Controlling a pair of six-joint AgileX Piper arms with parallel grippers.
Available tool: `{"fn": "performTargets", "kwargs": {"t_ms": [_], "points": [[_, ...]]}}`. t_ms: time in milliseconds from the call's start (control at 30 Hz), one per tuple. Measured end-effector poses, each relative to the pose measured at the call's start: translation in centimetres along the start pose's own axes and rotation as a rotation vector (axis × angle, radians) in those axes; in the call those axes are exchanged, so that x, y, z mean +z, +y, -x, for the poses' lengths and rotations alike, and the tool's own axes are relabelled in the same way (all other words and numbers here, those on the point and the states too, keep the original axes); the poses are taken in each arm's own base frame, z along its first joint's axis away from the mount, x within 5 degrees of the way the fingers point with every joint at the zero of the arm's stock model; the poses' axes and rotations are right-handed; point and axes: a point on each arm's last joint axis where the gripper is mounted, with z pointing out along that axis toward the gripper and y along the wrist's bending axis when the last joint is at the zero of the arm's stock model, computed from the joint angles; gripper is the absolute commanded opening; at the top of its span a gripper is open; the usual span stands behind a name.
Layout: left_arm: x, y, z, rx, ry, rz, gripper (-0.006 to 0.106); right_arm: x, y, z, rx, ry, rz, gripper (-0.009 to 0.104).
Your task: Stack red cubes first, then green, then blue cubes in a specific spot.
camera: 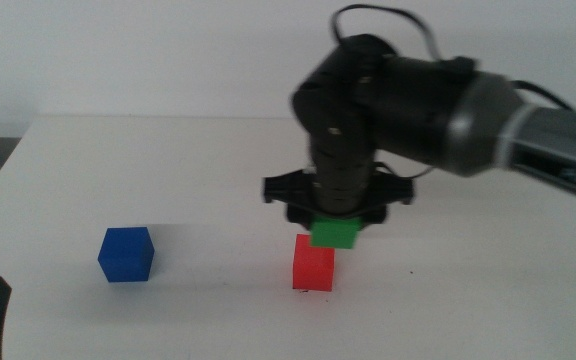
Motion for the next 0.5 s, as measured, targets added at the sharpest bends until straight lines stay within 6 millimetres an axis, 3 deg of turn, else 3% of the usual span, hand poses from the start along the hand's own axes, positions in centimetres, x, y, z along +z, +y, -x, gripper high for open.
{"fn": "performTargets", "kwargs": {"t_ms": [200, 500], "points": [[0.0, 0.0, 0.0, 0.0, 0.0, 0.0, 0.094, 1.4, 2.7, 1.0, 0.005, 0.003, 0.029, 0.006], [0.0, 0.0, 0.0, 0.0, 0.0, 0.0, 0.094, 3.5, 3.3, 0.8, -0.002, 0.033, -0.01, 0.006]]}}
